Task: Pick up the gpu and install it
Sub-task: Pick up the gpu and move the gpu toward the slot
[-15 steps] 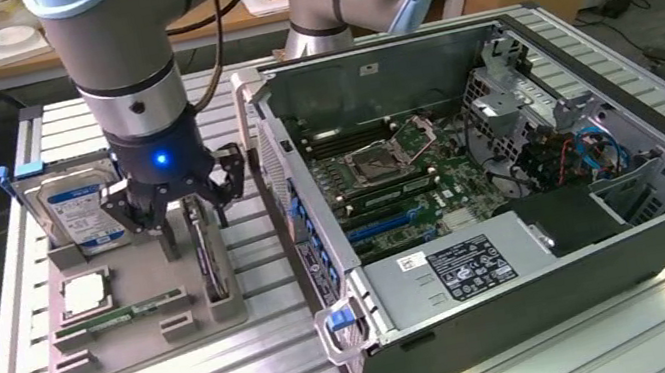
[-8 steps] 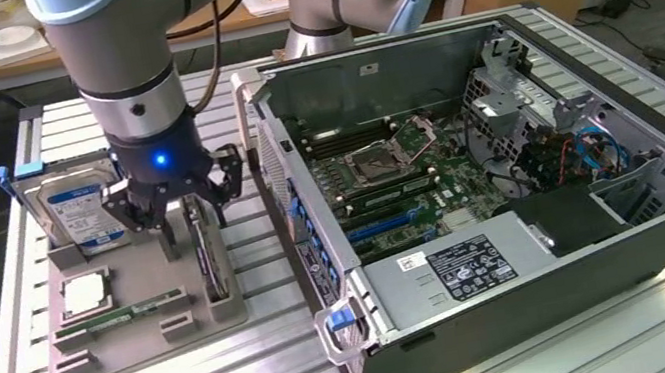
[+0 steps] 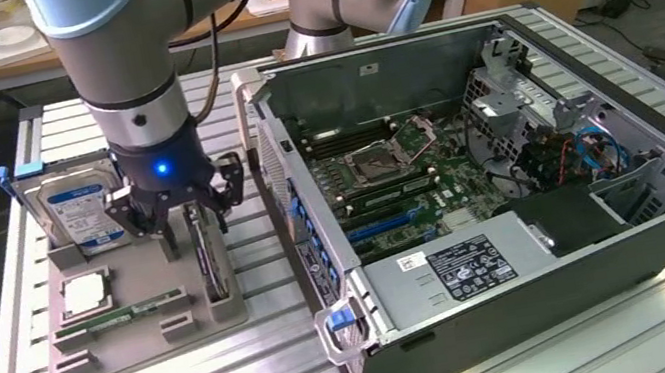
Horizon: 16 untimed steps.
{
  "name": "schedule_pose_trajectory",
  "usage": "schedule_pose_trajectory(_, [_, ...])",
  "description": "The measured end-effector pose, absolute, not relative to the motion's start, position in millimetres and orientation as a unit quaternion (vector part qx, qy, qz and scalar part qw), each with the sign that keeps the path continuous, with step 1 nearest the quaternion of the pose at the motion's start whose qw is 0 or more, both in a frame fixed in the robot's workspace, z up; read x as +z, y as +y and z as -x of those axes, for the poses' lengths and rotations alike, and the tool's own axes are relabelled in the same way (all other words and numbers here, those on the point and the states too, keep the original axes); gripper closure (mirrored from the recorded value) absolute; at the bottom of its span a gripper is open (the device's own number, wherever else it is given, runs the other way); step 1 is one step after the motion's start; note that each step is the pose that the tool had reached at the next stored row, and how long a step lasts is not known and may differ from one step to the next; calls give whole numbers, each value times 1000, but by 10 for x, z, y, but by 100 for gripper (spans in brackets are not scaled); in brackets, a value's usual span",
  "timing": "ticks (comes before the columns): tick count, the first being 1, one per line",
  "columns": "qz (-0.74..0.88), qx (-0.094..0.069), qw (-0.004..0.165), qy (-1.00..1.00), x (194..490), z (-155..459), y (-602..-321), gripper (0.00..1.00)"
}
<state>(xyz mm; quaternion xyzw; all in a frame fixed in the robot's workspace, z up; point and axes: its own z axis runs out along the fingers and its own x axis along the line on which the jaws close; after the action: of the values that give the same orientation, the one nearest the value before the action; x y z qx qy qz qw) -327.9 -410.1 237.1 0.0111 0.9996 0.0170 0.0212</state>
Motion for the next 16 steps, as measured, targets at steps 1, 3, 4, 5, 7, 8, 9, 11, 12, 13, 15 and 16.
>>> schedule_pose_trajectory(1, [-13,16,21,1000,2365,3279,-4103,35])
schedule_pose_trajectory(3, [-16,15,21,1000,2350,3280,-4108,35])
schedule_pose_trajectory(4, [-18,14,21,1000,2343,3279,-4110,35])
schedule_pose_trajectory(5, [-19,13,21,1000,2336,3278,-4112,35])
schedule_pose_trajectory(7, [-22,10,21,999,2308,3278,-4112,35])
schedule_pose_trajectory(8, [-23,10,21,999,2293,3278,-4112,35])
schedule_pose_trajectory(9, [-24,9,21,999,2279,3279,-4112,35])
schedule_pose_trajectory(11, [-26,9,21,999,2259,3279,-4112,35])
schedule_pose_trajectory(12, [-27,8,22,999,2252,3279,-4112,35])
schedule_pose_trajectory(13, [-27,7,22,999,2251,3279,-4112,35])
schedule_pose_trajectory(15, [-27,7,21,999,2251,3279,-4113,35])
schedule_pose_trajectory(16, [-27,7,22,999,2251,3279,-4113,35])
